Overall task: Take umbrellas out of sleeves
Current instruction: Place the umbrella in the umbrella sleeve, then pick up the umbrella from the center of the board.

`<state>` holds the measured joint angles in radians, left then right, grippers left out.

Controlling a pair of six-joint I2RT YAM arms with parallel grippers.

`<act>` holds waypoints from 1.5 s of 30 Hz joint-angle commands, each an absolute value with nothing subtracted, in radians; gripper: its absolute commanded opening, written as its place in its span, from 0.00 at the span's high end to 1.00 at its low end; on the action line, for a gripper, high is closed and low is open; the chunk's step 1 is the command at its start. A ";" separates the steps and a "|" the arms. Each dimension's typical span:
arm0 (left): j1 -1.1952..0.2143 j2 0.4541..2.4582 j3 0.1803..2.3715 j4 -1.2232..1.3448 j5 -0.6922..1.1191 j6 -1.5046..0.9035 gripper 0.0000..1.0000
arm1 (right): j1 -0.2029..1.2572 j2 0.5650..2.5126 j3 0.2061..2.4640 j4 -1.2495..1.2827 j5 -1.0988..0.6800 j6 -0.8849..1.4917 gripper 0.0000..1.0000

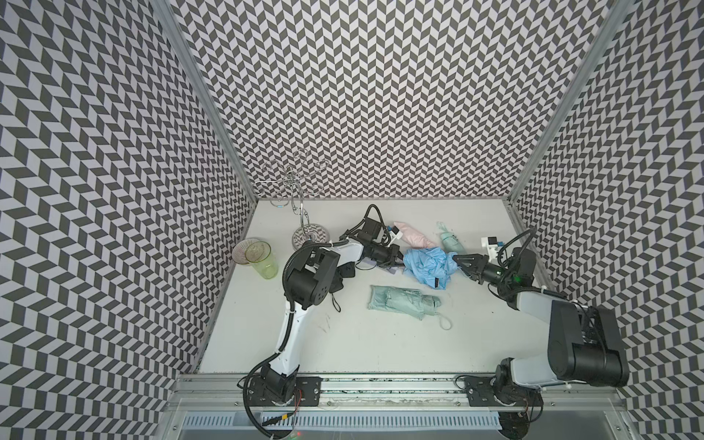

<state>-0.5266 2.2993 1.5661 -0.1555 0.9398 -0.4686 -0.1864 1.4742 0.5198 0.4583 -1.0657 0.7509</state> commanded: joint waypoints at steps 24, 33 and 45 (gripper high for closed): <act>-0.502 2.046 1.499 -0.288 0.832 -0.401 0.19 | -0.171 1.138 0.708 -0.370 -0.480 0.411 0.00; -0.492 1.744 1.394 -0.463 0.603 -0.255 0.13 | -0.079 1.568 1.230 -0.635 -0.223 0.192 0.00; -0.476 1.541 1.057 -0.372 0.595 -0.273 0.10 | -0.029 1.992 1.494 -0.623 -0.160 -0.012 0.00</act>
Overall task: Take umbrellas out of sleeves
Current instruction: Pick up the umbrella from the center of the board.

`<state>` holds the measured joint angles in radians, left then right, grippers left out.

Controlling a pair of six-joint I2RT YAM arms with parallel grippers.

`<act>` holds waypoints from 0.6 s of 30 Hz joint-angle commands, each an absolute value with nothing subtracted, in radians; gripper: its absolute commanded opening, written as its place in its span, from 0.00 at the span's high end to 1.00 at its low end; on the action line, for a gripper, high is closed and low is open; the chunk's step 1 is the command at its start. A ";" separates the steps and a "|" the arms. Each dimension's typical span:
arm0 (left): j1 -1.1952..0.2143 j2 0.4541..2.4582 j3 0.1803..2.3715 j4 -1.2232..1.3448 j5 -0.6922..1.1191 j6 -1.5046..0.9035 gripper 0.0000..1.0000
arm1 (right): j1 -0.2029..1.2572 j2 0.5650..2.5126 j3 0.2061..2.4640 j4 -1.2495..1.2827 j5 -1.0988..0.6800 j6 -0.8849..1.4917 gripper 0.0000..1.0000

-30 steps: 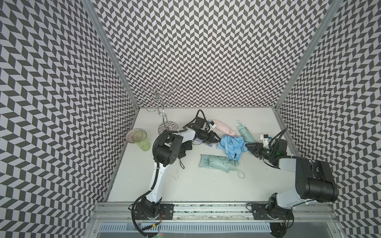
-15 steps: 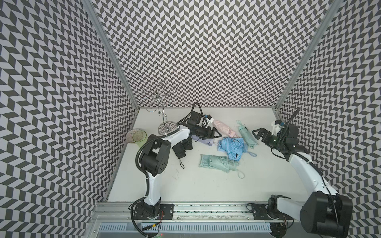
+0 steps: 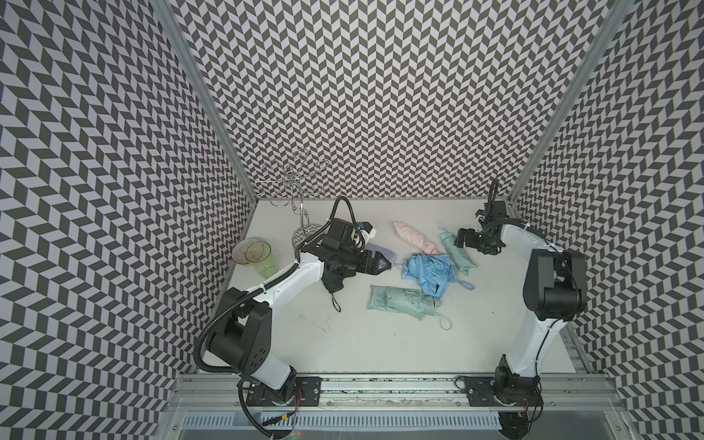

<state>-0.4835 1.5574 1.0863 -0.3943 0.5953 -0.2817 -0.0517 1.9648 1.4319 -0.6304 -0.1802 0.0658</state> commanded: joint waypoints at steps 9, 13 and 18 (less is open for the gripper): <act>-0.460 1.594 1.036 -0.401 0.611 -0.214 0.10 | 0.060 2.184 1.687 -0.684 -0.096 -0.029 0.02; -0.433 1.577 1.008 -0.397 0.627 -0.221 0.10 | 0.070 2.233 1.729 -0.716 -0.055 -0.027 0.05; -0.415 1.560 0.977 -0.380 0.640 -0.233 0.10 | 0.068 2.232 1.704 -0.734 -0.038 -0.042 0.14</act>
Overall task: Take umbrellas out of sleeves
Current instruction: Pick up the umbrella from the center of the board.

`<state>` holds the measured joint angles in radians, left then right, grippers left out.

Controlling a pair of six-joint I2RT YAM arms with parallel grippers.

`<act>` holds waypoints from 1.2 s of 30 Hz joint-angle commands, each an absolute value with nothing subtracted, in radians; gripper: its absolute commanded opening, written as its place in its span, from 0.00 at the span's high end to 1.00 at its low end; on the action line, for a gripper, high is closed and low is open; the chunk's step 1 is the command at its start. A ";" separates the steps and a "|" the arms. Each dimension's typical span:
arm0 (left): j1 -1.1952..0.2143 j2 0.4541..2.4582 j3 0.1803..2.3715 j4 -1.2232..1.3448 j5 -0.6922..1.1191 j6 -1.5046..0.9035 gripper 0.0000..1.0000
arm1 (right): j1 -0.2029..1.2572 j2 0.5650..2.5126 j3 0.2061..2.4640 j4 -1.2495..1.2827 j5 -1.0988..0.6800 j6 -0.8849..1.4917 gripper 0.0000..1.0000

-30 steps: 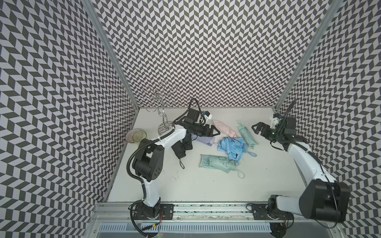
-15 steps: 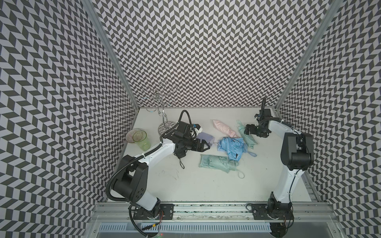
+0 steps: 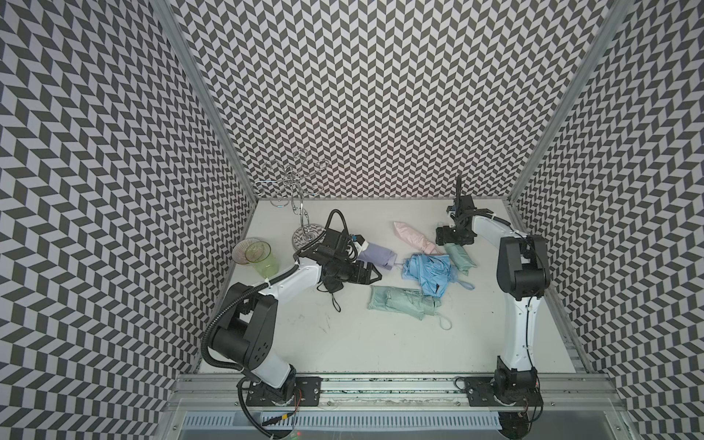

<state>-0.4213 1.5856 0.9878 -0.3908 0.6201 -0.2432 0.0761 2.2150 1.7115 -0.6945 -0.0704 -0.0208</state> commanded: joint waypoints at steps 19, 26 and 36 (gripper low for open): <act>-0.408 1.559 0.975 -0.384 0.628 -0.259 0.10 | 0.053 2.102 1.567 -0.636 -0.057 -0.007 0.60; -0.408 1.500 1.016 -0.324 0.615 -0.310 0.10 | -0.075 1.891 1.537 -0.540 -0.238 0.165 0.63; -0.400 1.360 0.875 0.262 0.822 -0.715 0.09 | -0.118 1.437 0.947 0.424 -0.848 0.920 0.65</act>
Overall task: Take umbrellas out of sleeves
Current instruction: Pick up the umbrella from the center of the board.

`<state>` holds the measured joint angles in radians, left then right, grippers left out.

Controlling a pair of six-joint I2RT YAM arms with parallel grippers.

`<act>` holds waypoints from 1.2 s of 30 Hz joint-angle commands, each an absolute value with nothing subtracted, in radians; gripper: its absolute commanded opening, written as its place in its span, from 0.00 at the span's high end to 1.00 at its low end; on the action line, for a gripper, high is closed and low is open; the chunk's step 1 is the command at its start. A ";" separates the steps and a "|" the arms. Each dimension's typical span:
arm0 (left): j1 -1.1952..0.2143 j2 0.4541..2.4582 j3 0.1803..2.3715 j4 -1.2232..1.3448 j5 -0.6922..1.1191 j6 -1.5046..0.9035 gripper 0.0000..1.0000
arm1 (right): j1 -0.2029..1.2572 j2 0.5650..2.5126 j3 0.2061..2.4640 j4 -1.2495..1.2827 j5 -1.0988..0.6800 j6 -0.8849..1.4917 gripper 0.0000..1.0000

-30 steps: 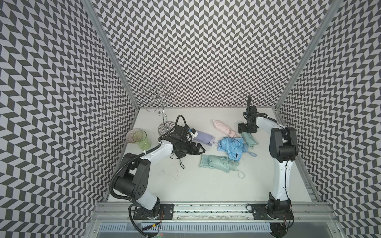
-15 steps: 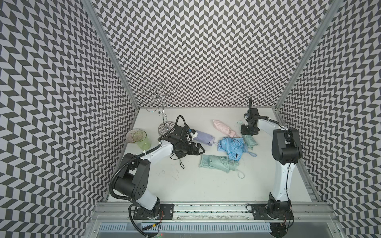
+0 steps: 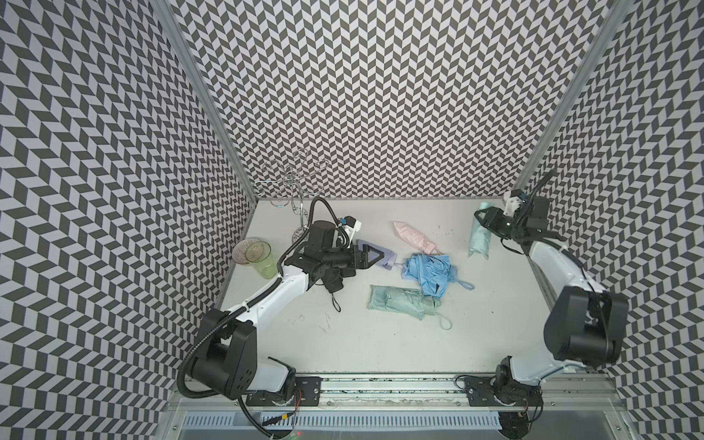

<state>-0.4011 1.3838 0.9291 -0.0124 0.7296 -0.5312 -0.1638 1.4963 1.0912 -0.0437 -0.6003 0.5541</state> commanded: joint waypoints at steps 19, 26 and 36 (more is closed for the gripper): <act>-0.528 1.422 0.788 0.887 0.949 -1.054 0.00 | 0.284 1.312 0.744 1.126 -0.736 1.443 0.66; -0.587 1.403 0.877 0.691 0.979 -0.858 0.00 | 0.309 1.303 0.808 0.944 -0.749 1.348 0.66; -0.641 1.508 1.042 0.439 1.021 -0.669 0.01 | 0.344 1.334 0.833 0.914 -0.762 1.328 0.66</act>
<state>-0.6285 1.4780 0.9874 0.5373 0.9928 -0.7490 0.3294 1.3312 0.7918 0.8581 -0.7635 1.3312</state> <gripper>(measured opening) 0.995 0.453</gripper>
